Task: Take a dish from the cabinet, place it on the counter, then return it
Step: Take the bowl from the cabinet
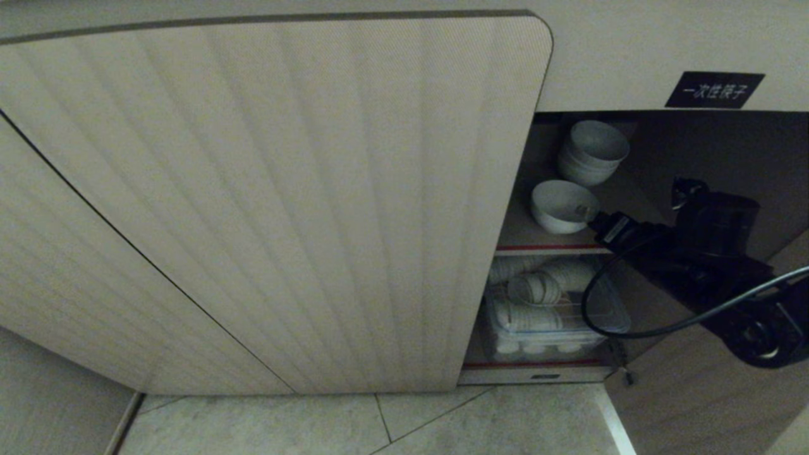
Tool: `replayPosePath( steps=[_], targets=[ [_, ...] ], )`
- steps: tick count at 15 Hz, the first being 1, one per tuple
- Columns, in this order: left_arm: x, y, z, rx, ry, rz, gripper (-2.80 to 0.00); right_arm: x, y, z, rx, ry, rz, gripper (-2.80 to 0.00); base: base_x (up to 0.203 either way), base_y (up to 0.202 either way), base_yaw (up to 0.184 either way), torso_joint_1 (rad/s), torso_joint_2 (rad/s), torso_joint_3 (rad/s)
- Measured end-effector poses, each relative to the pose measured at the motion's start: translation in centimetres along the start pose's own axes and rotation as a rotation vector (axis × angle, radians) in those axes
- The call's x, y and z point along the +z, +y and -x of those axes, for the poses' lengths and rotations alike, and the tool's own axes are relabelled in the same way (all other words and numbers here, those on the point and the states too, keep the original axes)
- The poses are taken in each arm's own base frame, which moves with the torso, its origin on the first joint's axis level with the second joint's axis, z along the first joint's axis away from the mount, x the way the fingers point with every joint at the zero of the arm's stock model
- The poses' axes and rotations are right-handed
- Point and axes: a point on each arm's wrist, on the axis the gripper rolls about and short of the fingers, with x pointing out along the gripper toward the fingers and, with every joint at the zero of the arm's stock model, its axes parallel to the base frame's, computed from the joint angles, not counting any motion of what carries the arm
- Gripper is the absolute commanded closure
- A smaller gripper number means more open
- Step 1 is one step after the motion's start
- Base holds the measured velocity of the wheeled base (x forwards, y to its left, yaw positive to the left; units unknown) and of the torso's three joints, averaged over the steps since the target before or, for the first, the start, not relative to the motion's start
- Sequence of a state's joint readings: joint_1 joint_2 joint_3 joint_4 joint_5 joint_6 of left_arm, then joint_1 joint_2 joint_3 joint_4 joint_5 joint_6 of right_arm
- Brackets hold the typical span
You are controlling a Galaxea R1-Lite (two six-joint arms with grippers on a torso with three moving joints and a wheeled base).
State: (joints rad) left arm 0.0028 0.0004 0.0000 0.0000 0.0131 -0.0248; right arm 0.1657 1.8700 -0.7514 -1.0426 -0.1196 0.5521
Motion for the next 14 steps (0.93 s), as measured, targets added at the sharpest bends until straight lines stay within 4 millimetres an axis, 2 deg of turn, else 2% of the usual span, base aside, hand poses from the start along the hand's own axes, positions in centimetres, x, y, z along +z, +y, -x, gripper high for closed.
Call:
replayPosePath(
  steps=[14],
  targets=[
    [0.0,0.0,0.0,0.000,0.000,0.000,0.00,0.2,0.4,-2.3,0.001,-0.048,0.008,-2.80,0.000,0.000,0.000,0.000,0.00,0.000]
  ],
)
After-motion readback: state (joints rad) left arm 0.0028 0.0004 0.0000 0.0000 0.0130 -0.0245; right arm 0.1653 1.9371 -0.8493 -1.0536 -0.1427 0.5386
